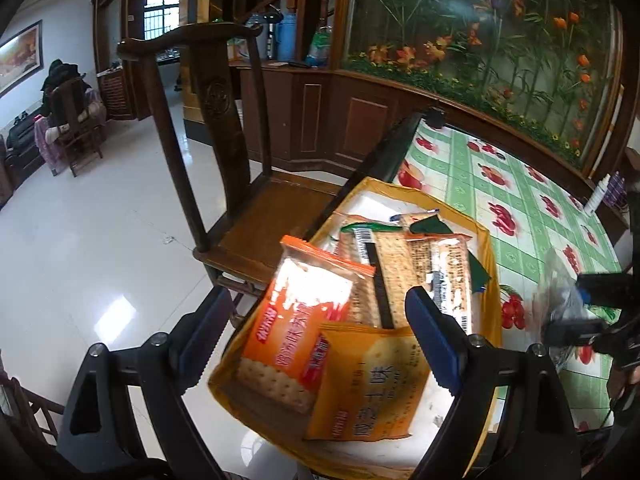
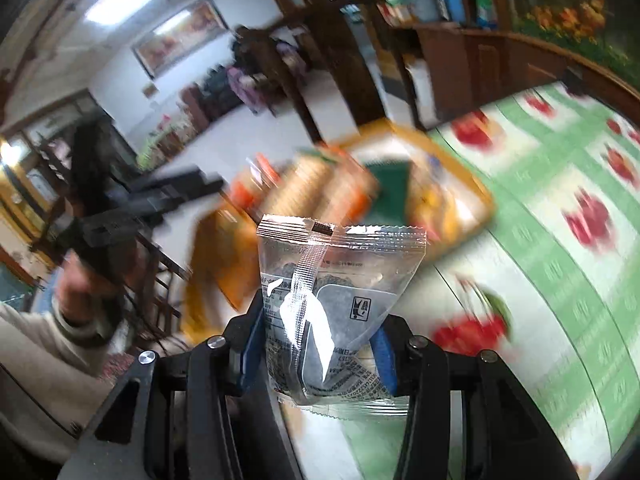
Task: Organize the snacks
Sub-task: 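Lower the clear bag into the box and open the right gripper, then grasp round cracker pack with left while right grasps green-wrapped cracker strip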
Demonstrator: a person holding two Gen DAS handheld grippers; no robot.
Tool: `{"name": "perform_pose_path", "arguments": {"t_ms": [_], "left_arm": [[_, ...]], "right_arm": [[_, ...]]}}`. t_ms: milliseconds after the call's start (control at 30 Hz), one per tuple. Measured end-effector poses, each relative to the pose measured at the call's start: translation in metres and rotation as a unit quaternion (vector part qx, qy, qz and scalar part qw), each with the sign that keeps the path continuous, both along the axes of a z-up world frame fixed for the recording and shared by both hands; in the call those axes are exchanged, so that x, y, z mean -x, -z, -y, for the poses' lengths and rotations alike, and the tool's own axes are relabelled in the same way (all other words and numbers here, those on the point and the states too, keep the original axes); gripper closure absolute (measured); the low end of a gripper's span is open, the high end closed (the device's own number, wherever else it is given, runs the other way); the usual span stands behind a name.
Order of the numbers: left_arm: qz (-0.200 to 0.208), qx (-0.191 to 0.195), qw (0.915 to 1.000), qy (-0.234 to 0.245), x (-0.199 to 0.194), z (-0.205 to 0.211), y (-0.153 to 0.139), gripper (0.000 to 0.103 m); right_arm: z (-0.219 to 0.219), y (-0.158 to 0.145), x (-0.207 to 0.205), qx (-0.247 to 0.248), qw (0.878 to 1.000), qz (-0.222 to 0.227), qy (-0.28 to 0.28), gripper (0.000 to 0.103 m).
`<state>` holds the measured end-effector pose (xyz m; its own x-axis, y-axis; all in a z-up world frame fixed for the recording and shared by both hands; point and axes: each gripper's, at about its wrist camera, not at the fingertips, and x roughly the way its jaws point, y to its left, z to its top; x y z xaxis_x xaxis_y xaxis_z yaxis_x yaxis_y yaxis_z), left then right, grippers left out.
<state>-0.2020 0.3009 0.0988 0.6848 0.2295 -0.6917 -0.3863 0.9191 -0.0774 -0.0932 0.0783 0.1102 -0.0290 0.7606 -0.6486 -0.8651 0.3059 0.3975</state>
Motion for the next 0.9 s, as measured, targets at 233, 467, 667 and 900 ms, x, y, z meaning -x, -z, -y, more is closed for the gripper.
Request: {"name": "perform_pose_path", "arguments": {"t_ms": [233, 467, 667, 900], "left_arm": [[-0.001, -0.011, 0.9997, -0.020, 0.005, -0.008, 0.000, 0.014], [0.011, -0.001, 0.9998, -0.017, -0.001, -0.006, -0.003, 0.014], [0.030, -0.013, 0.9994, 0.014, -0.012, 0.023, -0.018, 0.014], [0.039, -0.027, 0.9925, 0.113, -0.045, 0.099, -0.028, 0.014]], "right_arm": [[-0.075, 0.029, 0.016, 0.036, 0.999, 0.013, -0.011, 0.052], [-0.050, 0.012, 0.024, 0.002, 1.000, 0.024, 0.019, 0.023], [0.022, -0.005, 0.013, -0.047, 0.993, 0.023, 0.101, 0.021], [0.110, 0.014, -0.006, -0.045, 0.972, 0.016, 0.232, 0.021]]}}
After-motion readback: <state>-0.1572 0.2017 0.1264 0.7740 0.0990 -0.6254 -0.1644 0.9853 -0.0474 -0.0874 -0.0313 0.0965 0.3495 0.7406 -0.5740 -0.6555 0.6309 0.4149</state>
